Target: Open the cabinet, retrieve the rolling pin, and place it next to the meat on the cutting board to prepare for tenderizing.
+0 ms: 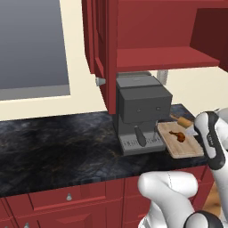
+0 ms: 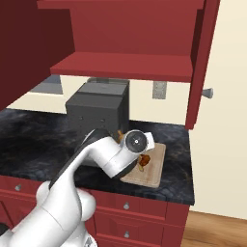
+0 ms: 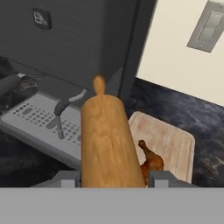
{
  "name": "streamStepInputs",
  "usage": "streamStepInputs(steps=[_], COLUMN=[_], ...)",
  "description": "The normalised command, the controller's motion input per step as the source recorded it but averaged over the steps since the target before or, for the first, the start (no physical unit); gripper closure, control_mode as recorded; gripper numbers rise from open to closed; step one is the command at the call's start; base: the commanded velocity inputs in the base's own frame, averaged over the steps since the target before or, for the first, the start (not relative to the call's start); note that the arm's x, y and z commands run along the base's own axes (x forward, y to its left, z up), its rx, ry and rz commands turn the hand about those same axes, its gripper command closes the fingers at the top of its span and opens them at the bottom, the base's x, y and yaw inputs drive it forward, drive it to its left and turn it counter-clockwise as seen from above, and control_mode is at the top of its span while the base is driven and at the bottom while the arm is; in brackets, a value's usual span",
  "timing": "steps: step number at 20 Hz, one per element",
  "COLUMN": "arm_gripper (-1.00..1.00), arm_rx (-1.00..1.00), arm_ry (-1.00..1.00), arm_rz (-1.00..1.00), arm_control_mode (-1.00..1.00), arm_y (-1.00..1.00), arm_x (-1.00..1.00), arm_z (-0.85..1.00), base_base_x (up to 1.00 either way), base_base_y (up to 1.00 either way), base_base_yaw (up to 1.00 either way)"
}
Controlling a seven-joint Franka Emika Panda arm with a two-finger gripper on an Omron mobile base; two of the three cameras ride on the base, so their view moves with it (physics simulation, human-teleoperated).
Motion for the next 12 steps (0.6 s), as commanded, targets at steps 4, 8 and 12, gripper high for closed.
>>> streamStepInputs(steps=[4, 8, 12], arm_gripper=[1.00, 1.00, 1.00], arm_rx=[0.00, -0.01, -0.02], arm_ry=[0.01, 0.04, 0.06], arm_rz=[-0.01, 0.00, 0.00], arm_control_mode=[-1.00, -1.00, -1.00], arm_y=[-0.03, 0.00, 0.00], arm_x=[0.16, 0.25, 0.19], arm_z=[-0.40, -0.34, -0.30], base_base_x=[0.00, 0.00, 0.00], base_base_y=[0.00, 0.00, 0.00], base_base_yaw=[0.00, 0.00, 0.00])
